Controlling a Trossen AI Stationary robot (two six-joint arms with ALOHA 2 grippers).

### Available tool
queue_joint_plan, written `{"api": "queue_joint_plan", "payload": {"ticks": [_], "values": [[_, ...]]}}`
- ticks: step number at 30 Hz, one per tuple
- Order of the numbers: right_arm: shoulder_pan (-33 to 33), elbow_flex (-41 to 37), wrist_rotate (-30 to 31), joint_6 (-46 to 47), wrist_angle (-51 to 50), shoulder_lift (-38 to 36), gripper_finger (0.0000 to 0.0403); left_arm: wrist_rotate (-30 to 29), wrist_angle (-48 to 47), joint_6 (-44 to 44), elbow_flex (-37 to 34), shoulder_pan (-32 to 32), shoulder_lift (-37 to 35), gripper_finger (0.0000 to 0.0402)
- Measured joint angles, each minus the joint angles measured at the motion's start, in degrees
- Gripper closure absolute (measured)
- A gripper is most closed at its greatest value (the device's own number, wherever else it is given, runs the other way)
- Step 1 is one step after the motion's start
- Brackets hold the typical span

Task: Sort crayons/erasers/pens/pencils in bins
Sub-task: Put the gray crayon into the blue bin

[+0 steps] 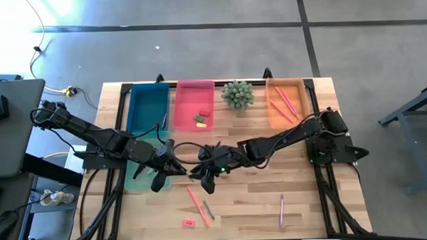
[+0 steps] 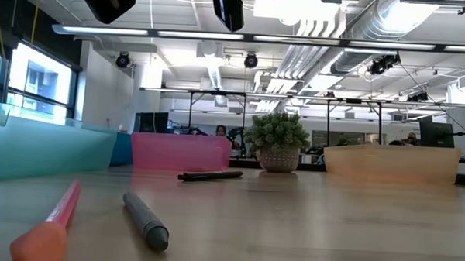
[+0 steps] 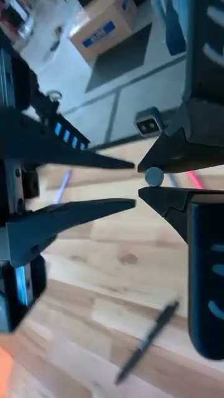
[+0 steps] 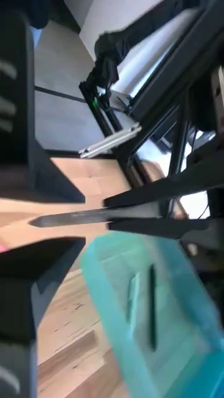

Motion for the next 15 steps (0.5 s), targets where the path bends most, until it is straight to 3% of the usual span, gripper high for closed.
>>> {"api": "queue_joint_plan", "payload": {"ticks": [7,15], "values": [[-2.59,0.0,-2.32,1.21,-1.85,0.0,0.0236,-1.98,-10.58,1.13,0.0,4.28,-1.31,0.0385],[-6.33,0.0,-5.03,3.94,-4.0,0.0,0.0222,-4.67,-21.98,5.06,-0.04,13.61,-6.85,0.0385]]}}
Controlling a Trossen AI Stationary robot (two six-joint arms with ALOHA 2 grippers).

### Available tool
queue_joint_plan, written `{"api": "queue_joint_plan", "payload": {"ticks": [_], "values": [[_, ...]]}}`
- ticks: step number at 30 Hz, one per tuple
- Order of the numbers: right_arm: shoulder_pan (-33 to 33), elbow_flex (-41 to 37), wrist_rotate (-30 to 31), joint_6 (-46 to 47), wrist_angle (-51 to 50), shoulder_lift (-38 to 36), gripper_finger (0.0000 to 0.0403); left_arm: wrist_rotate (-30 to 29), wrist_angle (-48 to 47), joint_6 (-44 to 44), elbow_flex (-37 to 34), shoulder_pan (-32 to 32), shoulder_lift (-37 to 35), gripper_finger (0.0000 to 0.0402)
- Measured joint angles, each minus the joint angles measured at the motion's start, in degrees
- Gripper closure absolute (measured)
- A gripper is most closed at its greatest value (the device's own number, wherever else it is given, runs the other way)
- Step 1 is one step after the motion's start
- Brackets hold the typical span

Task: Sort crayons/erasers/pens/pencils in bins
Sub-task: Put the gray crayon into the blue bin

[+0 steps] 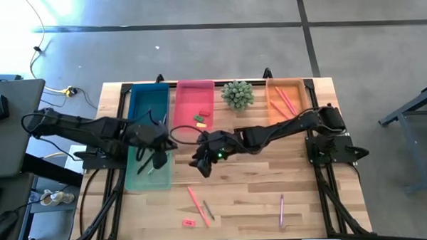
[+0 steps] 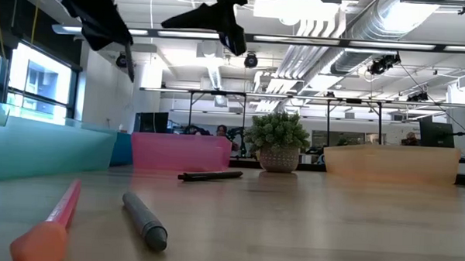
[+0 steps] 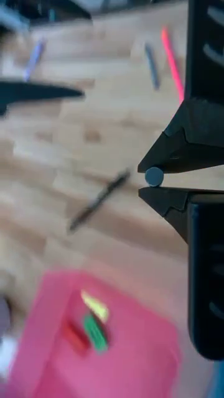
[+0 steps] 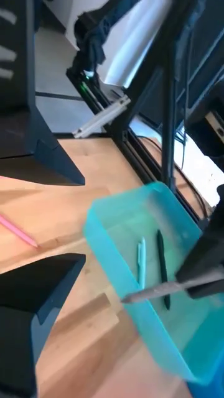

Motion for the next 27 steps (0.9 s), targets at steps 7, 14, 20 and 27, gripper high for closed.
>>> {"api": "queue_joint_plan", "payload": {"ticks": [7,14,20,27], "values": [[-2.56,-0.02,-0.9,-2.3,-0.61,0.0,0.0222,-1.12,-5.94,4.14,-0.01,10.81,-4.65,0.0385],[-5.65,-0.02,-5.38,-11.14,-1.34,0.0,0.0222,-1.17,-9.43,5.14,-0.02,21.37,-7.88,0.0385],[-9.87,0.0,-9.48,-18.96,-2.33,0.0,0.0222,-1.22,-11.71,3.74,0.0,30.15,-8.4,0.0385],[-14.32,0.19,-13.1,-27.95,-5.73,0.0,0.0222,-0.91,-15.2,3.11,0.0,40.47,-6.54,0.0385]]}}
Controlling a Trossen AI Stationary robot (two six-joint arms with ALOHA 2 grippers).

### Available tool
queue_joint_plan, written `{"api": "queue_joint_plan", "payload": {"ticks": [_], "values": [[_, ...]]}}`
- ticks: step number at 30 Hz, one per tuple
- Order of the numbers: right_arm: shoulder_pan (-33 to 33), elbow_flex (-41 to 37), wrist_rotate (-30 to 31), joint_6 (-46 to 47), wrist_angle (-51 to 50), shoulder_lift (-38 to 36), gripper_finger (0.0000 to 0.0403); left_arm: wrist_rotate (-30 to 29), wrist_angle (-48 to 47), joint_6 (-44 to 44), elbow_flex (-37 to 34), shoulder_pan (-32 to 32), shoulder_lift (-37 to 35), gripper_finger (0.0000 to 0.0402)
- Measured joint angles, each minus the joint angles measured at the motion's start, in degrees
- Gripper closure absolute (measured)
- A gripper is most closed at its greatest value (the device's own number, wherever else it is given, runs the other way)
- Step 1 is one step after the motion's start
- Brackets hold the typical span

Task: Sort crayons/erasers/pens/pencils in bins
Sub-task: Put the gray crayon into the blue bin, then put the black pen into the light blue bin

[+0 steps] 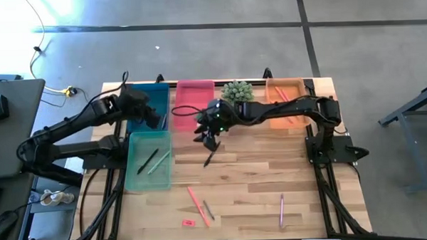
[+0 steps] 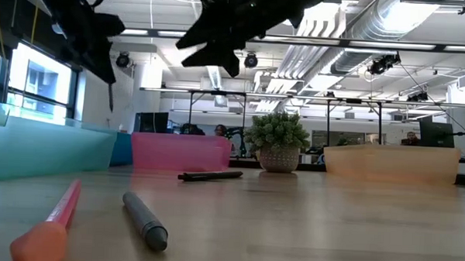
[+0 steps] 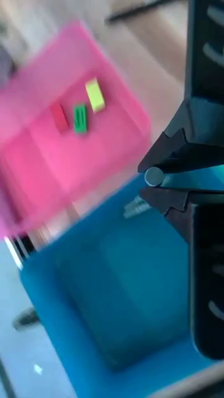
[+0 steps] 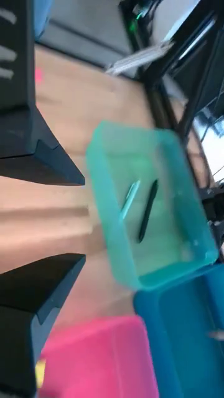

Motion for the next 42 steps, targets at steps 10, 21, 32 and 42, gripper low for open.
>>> {"api": "queue_joint_plan", "payload": {"ticks": [10,21,32,42], "values": [[-2.94,8.21,1.74,-18.74,-15.33,-0.04,0.0222,3.25,-4.95,-1.12,0.0,10.75,6.75,0.0385],[-2.54,8.16,1.78,-34.5,-25.76,-0.02,0.0222,4.7,-5.21,-4.99,0.0,13.17,14.33,0.0385],[-2.21,8.14,1.13,-40.53,-27.2,3.45,0.0222,4.68,-5.06,-6.48,0.0,13.16,18.53,0.0346],[-0.67,8.1,0.71,-43.13,-29.48,5.45,0.0222,4.88,-6.51,-4.95,2.27,13.31,19.04,0.0255]]}}
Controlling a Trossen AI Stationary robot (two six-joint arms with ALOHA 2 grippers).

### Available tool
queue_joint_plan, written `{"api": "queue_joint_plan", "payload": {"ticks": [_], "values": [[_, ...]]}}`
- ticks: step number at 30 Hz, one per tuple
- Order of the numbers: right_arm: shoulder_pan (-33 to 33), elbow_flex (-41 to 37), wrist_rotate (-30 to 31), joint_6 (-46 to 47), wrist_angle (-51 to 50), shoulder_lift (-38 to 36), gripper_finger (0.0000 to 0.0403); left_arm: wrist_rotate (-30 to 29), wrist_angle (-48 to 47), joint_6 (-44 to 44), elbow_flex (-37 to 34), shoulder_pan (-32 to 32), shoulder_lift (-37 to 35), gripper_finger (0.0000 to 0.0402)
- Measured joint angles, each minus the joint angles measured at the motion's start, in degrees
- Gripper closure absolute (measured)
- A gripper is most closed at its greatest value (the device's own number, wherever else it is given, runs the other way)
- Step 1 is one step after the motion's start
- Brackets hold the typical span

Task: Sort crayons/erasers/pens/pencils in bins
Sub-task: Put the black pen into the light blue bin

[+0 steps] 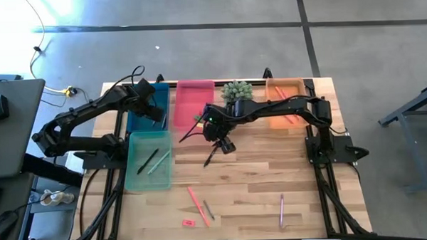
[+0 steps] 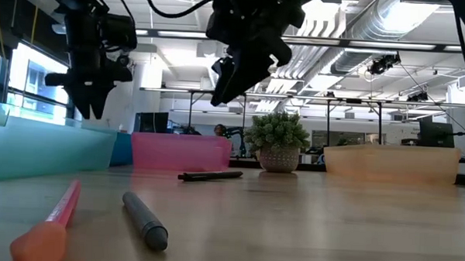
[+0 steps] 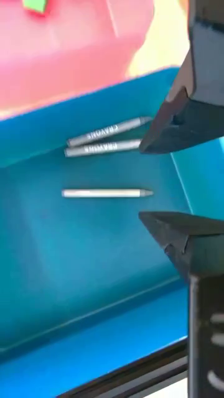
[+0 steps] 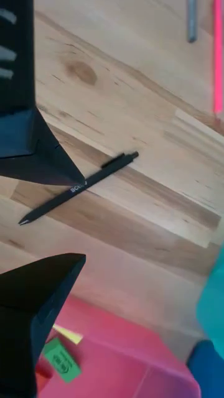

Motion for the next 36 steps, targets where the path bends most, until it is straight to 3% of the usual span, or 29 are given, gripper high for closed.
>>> {"api": "queue_joint_plan", "payload": {"ticks": [6,13,18,23,36], "values": [[0.45,0.0,0.33,-0.72,-0.86,1.86,0.0222,3.86,-4.88,3.89,8.83,0.7,-0.07,0.0237],[1.21,-0.04,2.22,-0.75,-2.11,3.88,0.0222,9.79,-9.22,2.35,20.13,-0.54,-0.59,0.024],[2.33,-0.04,4.98,-1.57,-2.11,6.28,0.0222,14.06,-8.88,0.86,22.83,-4.54,-2.14,0.024],[3.08,-0.07,9.75,-3.25,-2.83,8.36,0.0222,12.99,-9.97,-0.54,22.8,-9.82,-3.23,0.024],[3.23,0.02,12.44,-4.76,-3.0,12.41,0.0222,6.82,-12.91,-3.49,22.77,-18.45,-3.45,0.0241]]}}
